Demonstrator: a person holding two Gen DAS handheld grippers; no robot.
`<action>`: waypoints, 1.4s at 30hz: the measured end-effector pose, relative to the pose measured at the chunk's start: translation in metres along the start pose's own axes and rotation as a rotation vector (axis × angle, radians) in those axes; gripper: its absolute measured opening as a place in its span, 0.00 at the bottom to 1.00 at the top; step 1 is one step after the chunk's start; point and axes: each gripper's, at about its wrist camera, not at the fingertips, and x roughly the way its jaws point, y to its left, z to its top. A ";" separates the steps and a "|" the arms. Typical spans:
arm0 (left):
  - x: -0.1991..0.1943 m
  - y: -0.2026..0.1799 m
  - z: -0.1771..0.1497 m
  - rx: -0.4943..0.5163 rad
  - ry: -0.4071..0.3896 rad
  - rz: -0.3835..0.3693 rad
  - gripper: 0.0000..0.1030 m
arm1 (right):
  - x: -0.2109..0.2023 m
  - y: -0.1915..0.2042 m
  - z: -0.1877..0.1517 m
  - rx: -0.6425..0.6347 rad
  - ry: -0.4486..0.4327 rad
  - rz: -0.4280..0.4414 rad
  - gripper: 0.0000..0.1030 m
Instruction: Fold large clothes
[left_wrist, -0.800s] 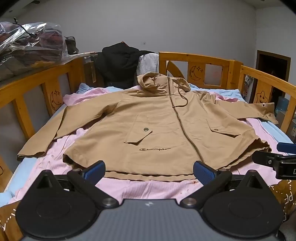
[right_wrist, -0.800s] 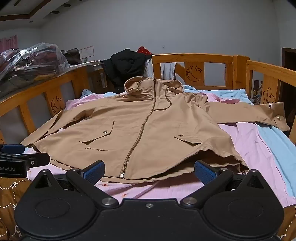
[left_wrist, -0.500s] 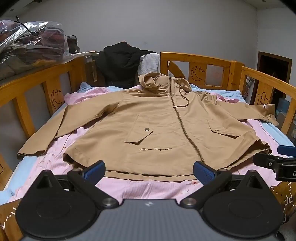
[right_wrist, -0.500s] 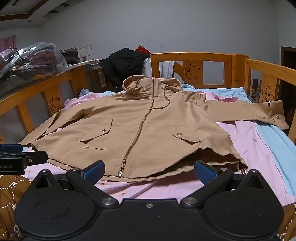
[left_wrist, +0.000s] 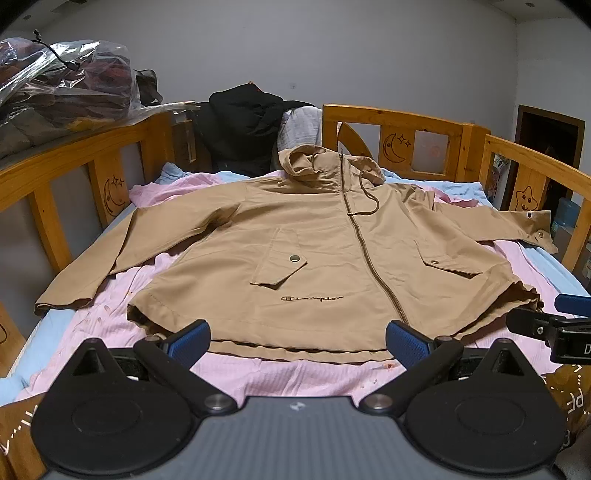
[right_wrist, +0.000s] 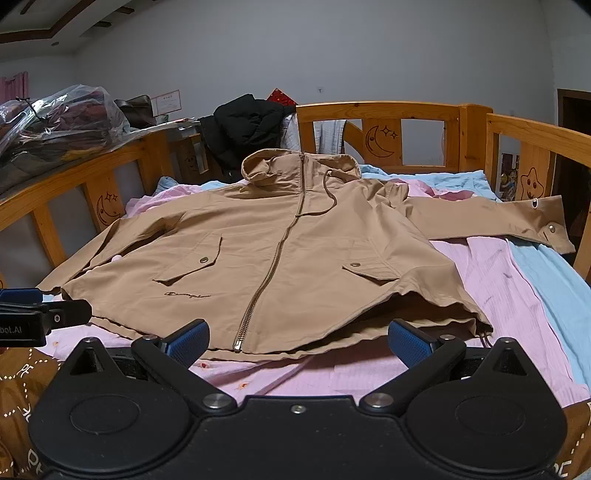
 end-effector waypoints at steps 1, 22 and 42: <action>0.000 0.000 0.000 -0.001 0.001 -0.001 1.00 | 0.002 -0.003 -0.001 0.000 -0.001 0.000 1.00; 0.000 -0.001 0.000 -0.004 0.001 0.000 1.00 | 0.003 -0.003 -0.002 0.003 0.002 -0.001 0.99; 0.000 0.000 0.000 -0.006 0.001 -0.001 1.00 | 0.003 -0.004 -0.002 0.006 0.003 0.000 1.00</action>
